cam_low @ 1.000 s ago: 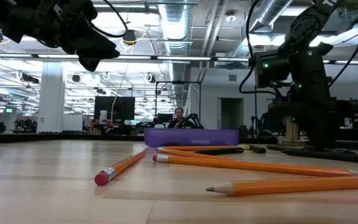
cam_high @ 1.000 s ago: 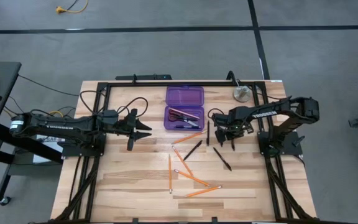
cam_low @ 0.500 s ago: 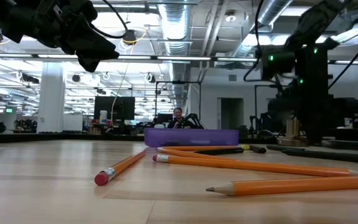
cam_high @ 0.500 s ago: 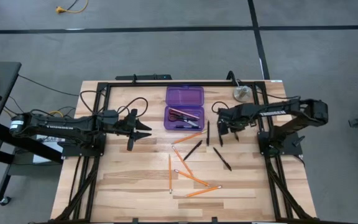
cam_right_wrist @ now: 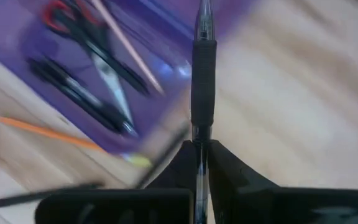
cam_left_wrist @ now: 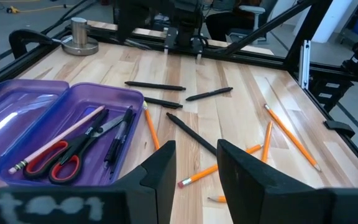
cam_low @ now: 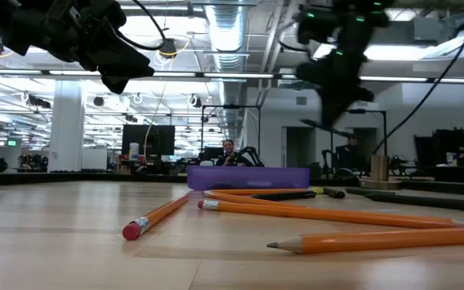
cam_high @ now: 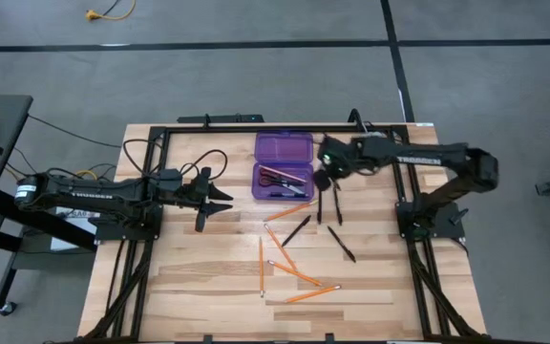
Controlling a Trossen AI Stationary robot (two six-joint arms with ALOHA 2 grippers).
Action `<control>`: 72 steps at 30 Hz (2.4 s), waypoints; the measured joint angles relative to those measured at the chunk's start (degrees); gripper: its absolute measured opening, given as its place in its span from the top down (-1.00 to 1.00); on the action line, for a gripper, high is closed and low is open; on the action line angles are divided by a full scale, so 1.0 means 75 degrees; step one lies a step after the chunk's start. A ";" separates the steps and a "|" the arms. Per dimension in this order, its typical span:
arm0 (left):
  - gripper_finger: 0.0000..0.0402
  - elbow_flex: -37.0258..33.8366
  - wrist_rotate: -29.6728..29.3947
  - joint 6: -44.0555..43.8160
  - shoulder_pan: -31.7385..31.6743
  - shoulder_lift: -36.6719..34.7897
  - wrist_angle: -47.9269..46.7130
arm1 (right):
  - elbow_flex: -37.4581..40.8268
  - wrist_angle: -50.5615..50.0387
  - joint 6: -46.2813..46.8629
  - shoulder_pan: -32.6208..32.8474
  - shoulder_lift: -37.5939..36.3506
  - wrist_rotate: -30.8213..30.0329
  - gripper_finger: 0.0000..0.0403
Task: Pick & place school supplies into a supply box
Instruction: Put the transparent pen into the violet supply box, then put the black pen into the violet supply box
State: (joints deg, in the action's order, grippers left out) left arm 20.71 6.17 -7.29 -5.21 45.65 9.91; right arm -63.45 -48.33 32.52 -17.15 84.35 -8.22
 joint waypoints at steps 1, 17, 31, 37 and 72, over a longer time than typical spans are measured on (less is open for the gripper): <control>0.48 0.0000 0.0000 0.0000 0.0000 0.0000 0.0000 | -0.0365 -0.0006 -0.0369 -0.0035 0.0277 0.0028 0.99; 0.48 0.0000 -0.0020 0.0019 0.0000 0.0000 -0.0012 | -0.4836 -0.1511 -0.4197 -0.0108 0.4532 0.0911 0.93; 0.48 0.0000 -0.0020 0.0140 0.0000 0.0000 -0.0023 | -0.5142 -0.1846 -0.4137 -0.0047 0.4992 0.0908 0.32; 0.48 0.0000 -0.0015 0.0304 -0.0002 0.0000 -0.0046 | -0.5137 -0.2240 -0.3312 -0.0074 0.4338 0.0690 0.21; 0.48 0.0000 0.0012 0.0940 0.0662 -0.0003 -0.0131 | 0.1890 -0.0058 0.2145 0.0572 -0.0832 0.0356 0.20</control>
State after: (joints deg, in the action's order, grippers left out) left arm 20.71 6.27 -0.24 -0.25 45.63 8.93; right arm -49.28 -48.76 48.61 -12.86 78.11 -5.55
